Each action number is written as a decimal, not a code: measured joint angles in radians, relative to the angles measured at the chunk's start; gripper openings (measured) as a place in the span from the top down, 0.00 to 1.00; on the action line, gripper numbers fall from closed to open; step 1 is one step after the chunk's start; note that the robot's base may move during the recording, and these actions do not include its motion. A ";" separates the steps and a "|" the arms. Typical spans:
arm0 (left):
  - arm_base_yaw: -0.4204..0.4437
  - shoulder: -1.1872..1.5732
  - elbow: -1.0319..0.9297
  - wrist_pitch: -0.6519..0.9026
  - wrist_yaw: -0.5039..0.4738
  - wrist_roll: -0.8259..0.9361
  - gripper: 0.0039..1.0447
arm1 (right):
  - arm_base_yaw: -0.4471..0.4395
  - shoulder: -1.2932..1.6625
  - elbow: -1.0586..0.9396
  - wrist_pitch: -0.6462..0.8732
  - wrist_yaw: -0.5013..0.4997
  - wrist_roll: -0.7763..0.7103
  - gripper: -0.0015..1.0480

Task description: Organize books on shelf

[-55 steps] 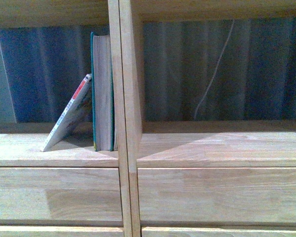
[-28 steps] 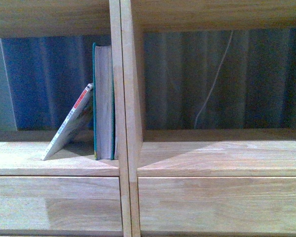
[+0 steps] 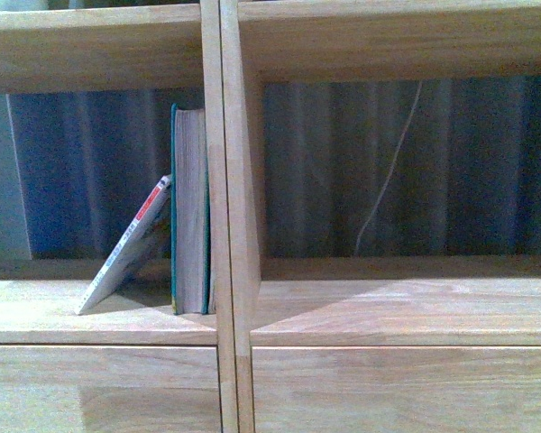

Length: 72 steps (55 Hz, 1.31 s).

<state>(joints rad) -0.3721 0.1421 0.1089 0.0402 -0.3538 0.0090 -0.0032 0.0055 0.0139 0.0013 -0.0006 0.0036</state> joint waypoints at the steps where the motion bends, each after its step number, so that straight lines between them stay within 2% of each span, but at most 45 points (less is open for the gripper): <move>1: 0.008 -0.003 -0.002 -0.001 0.005 0.000 0.76 | 0.000 0.000 0.000 0.000 0.000 0.000 0.07; 6: 0.089 -0.035 -0.022 -0.016 0.082 -0.003 0.96 | 0.000 0.000 0.000 0.000 0.000 0.000 0.07; 7: 0.101 -0.040 -0.025 -0.018 0.095 -0.008 0.98 | 0.000 0.000 0.000 0.000 0.000 0.000 0.07; 15: 0.214 -0.078 -0.048 -0.032 0.211 -0.006 0.98 | 0.000 0.000 0.000 0.000 0.000 0.000 0.07; 17: 0.285 -0.090 -0.050 -0.041 0.306 -0.006 0.98 | 0.000 0.000 0.000 0.000 0.000 0.000 0.07; 20: 0.356 -0.100 -0.060 -0.040 0.336 -0.007 0.98 | 0.000 0.000 0.000 0.000 0.000 0.000 0.07; 47: 0.367 -0.137 -0.097 -0.042 0.351 -0.007 0.97 | 0.000 0.000 0.000 0.000 0.000 0.000 0.07; 65: 0.367 -0.137 -0.097 -0.042 0.351 -0.007 0.43 | 0.000 0.000 0.000 0.000 0.000 0.000 0.07; 69: 0.367 -0.137 -0.097 -0.042 0.351 -0.007 0.24 | 0.000 0.000 0.000 0.000 0.000 0.000 0.07; 72: 0.367 -0.137 -0.097 -0.042 0.351 -0.007 0.14 | 0.000 0.000 0.000 0.000 0.000 0.000 0.07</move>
<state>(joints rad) -0.0051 0.0055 0.0124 -0.0017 -0.0029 0.0021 -0.0032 0.0055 0.0139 0.0013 -0.0010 0.0036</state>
